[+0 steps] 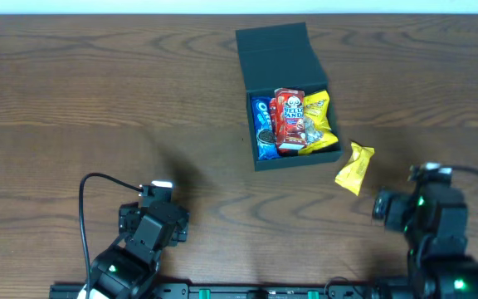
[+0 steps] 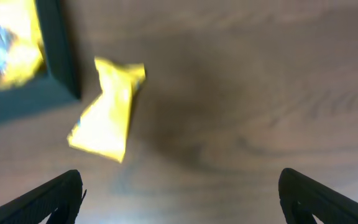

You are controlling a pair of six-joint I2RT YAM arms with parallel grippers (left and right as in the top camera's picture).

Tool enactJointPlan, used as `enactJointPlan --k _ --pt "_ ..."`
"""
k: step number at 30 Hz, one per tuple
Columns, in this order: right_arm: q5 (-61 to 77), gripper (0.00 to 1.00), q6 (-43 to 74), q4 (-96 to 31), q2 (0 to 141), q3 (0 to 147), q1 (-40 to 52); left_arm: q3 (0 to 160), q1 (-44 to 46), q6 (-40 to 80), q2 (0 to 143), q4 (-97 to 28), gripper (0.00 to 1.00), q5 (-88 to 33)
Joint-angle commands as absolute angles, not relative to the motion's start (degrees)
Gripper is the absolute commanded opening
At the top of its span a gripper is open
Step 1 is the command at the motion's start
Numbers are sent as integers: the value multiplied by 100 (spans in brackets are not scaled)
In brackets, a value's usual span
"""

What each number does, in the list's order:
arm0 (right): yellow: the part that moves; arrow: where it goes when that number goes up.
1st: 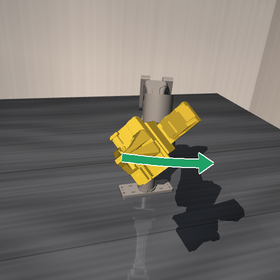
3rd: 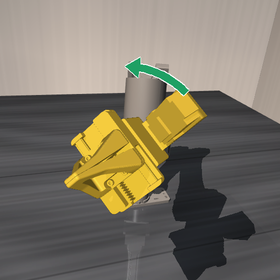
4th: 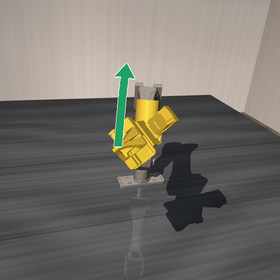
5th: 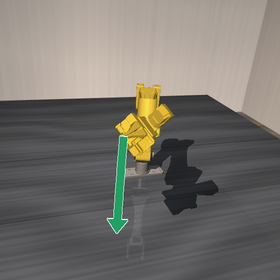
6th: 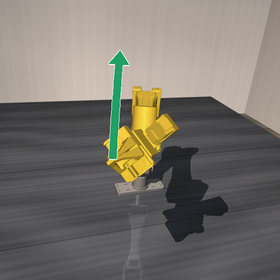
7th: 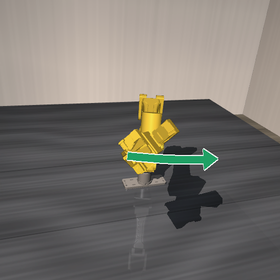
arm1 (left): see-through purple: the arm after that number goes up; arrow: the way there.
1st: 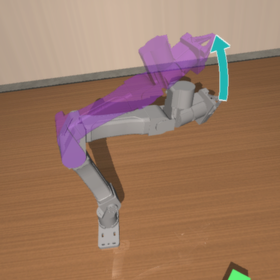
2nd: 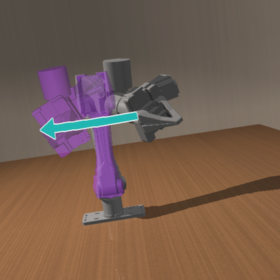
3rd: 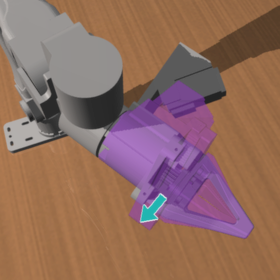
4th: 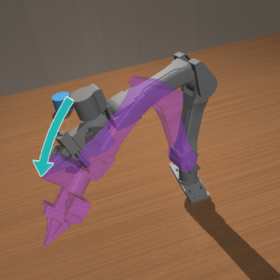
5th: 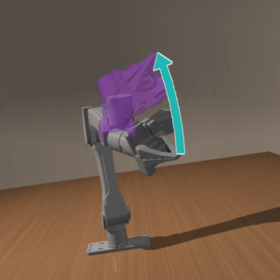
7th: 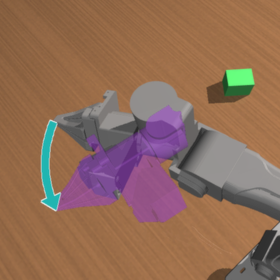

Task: Pack container
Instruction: 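Move the right gripper to the small yellow snack bag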

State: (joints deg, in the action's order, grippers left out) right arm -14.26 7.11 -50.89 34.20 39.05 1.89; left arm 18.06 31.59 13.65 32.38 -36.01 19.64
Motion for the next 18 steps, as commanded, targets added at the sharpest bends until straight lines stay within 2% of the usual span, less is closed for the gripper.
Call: enactJointPlan --k 1,6,9,11,18 --pt "-1605 99 661 -5043 3931 4499 115 1813 3142 1328 3212 -3616 95 1986" --pt "-1402 99 845 -4873 4646 5011 117 1813 3142 1328 3212 -3616 95 1986" --pt "-274 99 1706 -4925 4945 5019 121 1813 3142 1328 3212 -3616 95 1986" --pt "117 99 1863 -5061 5065 5009 119 1813 3142 1328 3212 -3616 95 1986" --pt "95 99 2265 -4862 5841 4998 119 1813 3142 1328 3212 -3616 95 1986"
